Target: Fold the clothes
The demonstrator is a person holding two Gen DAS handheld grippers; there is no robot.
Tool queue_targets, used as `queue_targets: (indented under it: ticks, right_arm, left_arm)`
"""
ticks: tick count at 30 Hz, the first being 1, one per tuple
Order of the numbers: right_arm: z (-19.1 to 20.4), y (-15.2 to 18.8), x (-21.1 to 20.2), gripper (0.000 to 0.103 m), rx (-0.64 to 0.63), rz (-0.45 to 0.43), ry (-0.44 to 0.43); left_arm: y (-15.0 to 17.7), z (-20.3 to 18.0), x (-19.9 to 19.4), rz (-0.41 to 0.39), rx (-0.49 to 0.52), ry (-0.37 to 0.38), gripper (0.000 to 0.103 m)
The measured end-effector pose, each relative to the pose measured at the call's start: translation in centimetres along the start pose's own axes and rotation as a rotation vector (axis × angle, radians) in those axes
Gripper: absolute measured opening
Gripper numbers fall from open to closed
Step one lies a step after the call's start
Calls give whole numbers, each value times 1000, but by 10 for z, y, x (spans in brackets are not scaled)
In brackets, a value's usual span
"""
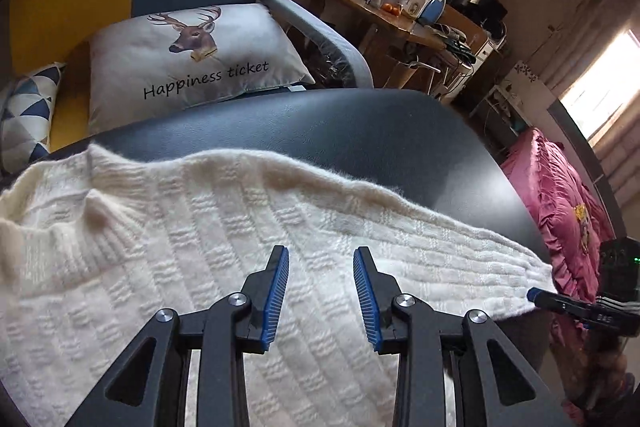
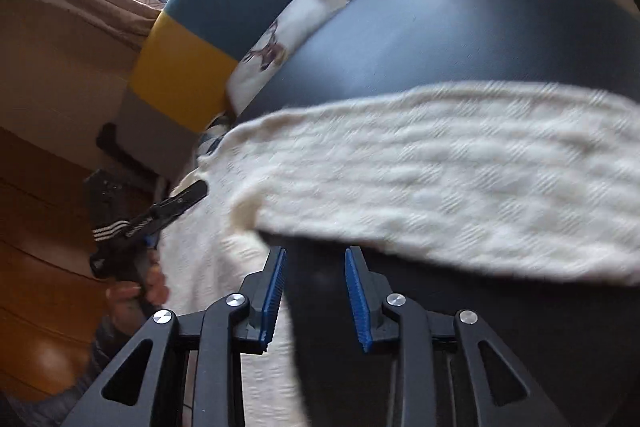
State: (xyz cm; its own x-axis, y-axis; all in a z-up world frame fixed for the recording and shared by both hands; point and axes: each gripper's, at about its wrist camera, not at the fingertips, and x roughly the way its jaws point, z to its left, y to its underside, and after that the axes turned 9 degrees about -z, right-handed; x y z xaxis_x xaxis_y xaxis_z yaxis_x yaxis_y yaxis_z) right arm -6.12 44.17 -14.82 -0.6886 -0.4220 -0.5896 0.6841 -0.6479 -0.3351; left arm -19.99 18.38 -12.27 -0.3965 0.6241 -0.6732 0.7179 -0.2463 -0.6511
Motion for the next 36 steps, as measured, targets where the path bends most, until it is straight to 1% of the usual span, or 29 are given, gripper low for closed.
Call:
queue_targets:
  ticks: [1,2,5,6,11,12,13,15,16,17,19,21,22,24,26,27,30,31,34,35,36]
  right_arm:
    - [4,9,14,31,45,19,-25]
    - [4,16,27,31,96,23,-32]
    - [-9,23,37,31,261,-46,30]
    - [-10,22,38,31,279,-81,56]
    - [-1,-1,36,31,208,-295,198]
    - [1,-6,36,31,176,-329,237]
    - [0,-12,36,31,158,-335,259]
    - [-3,-20,36,31,171,-302,251]
    - [-1,-21,34,33,174,-265,224]
    - [2,-20,32,34,164,-223,173]
    - [8,-14,30,34,133,-127,59]
    - [14,-3,32,34,104,-17,-37]
    - [16,3,36,34,97,28,-64]
    - [17,9,50,35,105,71,-54]
    - [15,10,72,35,150,87,-29]
    - [14,9,79,35,175,75,-32]
    - [12,3,94,35,273,8,-60]
    - [12,0,97,35,286,-13,-63]
    - [16,-12,99,34,245,-90,-58]
    - [20,-19,97,28,205,-116,-39]
    - [25,-26,95,25,164,-143,-19]
  left_arm:
    - [8,0,-5,1,13,-4,34]
    - [16,-1,-10,1,27,-8,34]
    - [37,-1,-18,14,45,0,34]
    - [44,-1,-21,15,50,-2,34]
    - [68,5,-20,58,45,11,35]
    - [72,6,-17,75,38,20,35]
    - [75,7,-16,73,40,22,34]
    - [78,7,-17,69,43,24,34]
    - [78,7,-17,71,41,25,34]
    - [78,8,-19,72,33,22,35]
    - [76,6,-28,47,18,27,35]
    - [79,-2,-45,12,19,80,35]
    - [80,-6,-53,-5,20,108,35]
    - [89,-19,-67,-14,11,187,35]
    - [102,-39,-73,-8,42,230,37]
    - [109,-49,-76,-4,58,251,38]
    - [130,-78,-74,34,106,289,40]
    - [137,-83,-70,55,106,297,41]
    - [157,-93,-57,120,100,312,41]
    - [163,-93,-54,126,96,312,41]
    - [166,-93,-56,109,94,314,41]
